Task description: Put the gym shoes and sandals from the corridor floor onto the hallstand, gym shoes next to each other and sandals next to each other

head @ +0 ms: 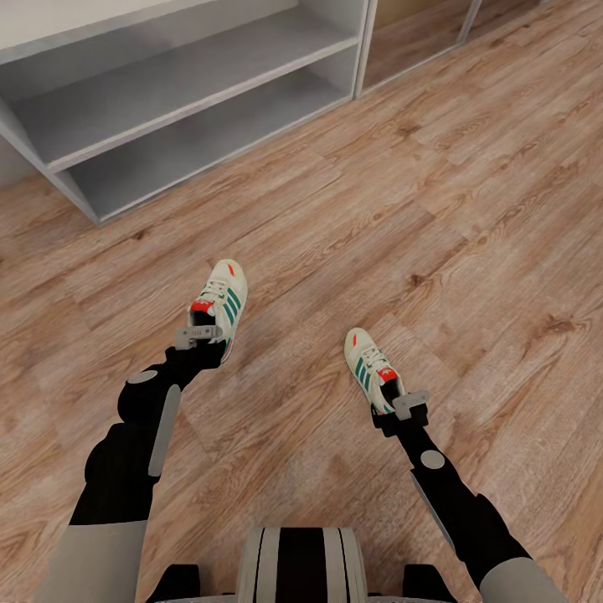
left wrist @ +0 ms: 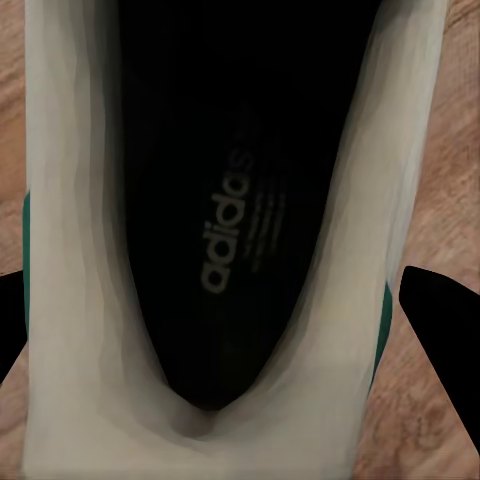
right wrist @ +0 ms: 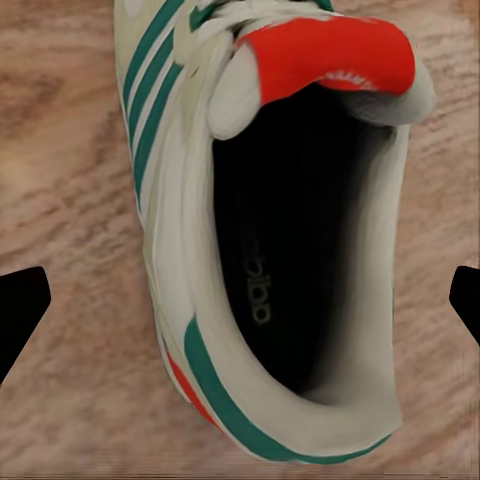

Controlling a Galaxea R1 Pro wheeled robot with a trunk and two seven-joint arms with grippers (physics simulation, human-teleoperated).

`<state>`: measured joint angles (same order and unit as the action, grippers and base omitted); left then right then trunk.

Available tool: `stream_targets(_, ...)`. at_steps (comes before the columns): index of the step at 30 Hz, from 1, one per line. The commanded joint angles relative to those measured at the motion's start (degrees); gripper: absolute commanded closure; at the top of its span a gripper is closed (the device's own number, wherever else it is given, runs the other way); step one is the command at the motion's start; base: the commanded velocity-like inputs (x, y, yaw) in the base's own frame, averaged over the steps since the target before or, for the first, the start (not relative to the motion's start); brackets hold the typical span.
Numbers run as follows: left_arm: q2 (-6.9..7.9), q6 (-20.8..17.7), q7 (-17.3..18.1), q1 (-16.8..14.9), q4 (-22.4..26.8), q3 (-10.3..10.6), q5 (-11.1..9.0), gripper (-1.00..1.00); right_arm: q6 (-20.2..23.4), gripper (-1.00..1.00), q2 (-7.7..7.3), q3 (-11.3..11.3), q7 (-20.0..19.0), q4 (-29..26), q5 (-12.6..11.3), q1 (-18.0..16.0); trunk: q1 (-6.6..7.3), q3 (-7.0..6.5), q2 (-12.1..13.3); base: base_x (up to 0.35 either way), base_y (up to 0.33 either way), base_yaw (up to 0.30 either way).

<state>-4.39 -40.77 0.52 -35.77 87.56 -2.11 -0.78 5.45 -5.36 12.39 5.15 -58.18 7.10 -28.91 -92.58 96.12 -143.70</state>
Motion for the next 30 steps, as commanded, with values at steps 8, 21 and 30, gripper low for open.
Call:
stream_targets(8,0.00,0.0,0.0,0.1,0.0,0.0,0.0,1.00,0.0,-1.00,-0.01,0.0,0.1,-0.1,-0.2,0.0,-0.07,0.67,0.0,0.000,0.000,0.000)
stream_targets(21,0.00,0.0,0.0,0.1,0.0,0.0,0.0,1.00,0.0,-1.00,0.00,-0.1,0.1,-0.2,-0.2,0.0,-0.07,1.07,0.0,0.000,0.000,-0.124)
stream_targets(30,0.00,0.0,0.0,0.2,0.0,0.0,0.0,1.00,0.0,-1.00,0.00,0.0,0.2,-0.2,-0.2,0.0,-0.20,2.24,-0.1,0.000,0.000,-0.022)
